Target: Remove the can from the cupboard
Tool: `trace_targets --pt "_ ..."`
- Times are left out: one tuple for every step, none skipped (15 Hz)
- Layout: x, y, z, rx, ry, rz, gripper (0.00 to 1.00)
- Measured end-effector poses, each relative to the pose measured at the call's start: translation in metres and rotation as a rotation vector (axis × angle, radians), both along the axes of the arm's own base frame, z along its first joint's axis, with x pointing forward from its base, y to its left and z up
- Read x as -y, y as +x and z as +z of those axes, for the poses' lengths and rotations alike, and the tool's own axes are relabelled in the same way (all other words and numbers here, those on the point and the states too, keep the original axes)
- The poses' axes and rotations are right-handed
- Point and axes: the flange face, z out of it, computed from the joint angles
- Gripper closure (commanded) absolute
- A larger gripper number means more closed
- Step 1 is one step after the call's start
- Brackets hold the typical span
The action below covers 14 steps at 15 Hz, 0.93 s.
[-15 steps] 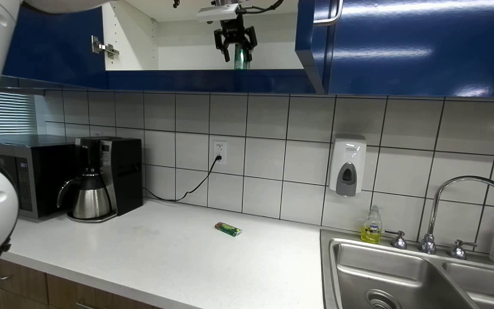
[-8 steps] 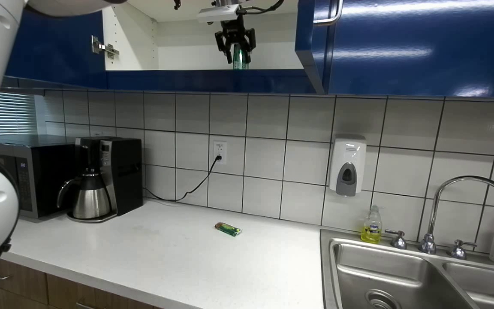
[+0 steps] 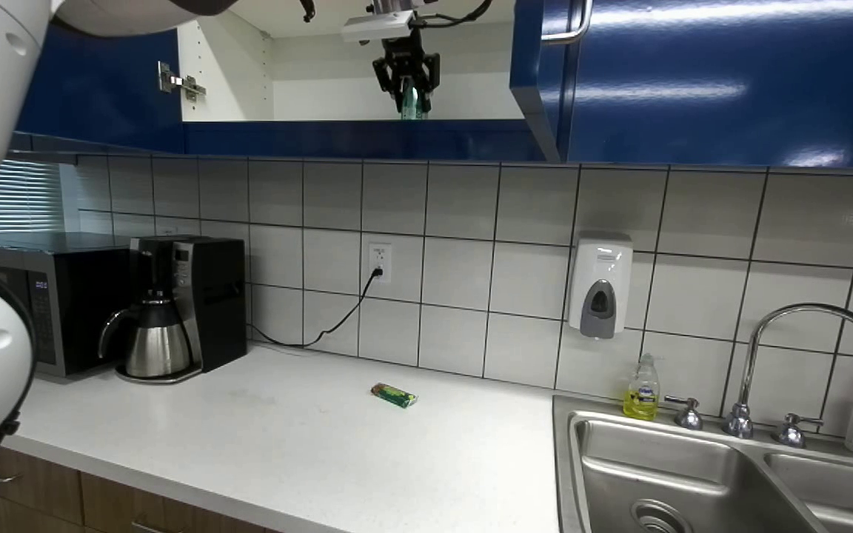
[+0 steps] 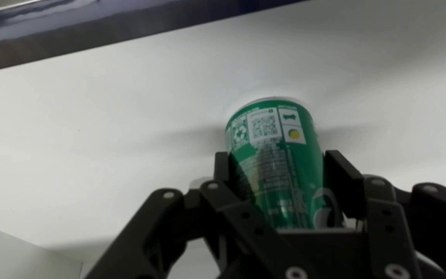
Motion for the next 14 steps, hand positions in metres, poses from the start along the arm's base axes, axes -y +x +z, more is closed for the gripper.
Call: trace_targets --pt "0.0 0.0 0.0 0.001 0.0 0.0 0.62" --pt "-0.001 0.001 0.0 0.001 -0.001 0.001 0.62" --pt "-0.001 0.001 0.0 0.001 -0.001 0.002 0.62" --pt "-0.003 0.001 0.0 0.001 -0.001 0.004 0.62" --pt "-0.005 0.002 0.0 0.001 -0.001 0.007 0.62" --pt "-0.007 0.002 0.0 0.001 -0.001 0.011 0.62" --pt "-0.01 0.002 0.0 0.001 -0.001 0.015 0.62" --pt "-0.013 0.002 0.0 0.0 0.0 0.02 0.62" --pt "-0.016 0.002 0.0 0.0 0.0 0.024 0.62" --pt "-0.019 0.002 0.001 0.001 -0.001 0.029 0.62" --pt "-0.021 0.002 0.002 0.003 -0.001 0.033 0.62" --pt "-0.023 0.002 0.003 0.005 -0.001 0.036 0.62" --pt "-0.025 0.001 0.005 0.008 -0.001 0.038 0.62" --pt "-0.026 0.0 0.007 0.011 -0.001 0.039 0.62"
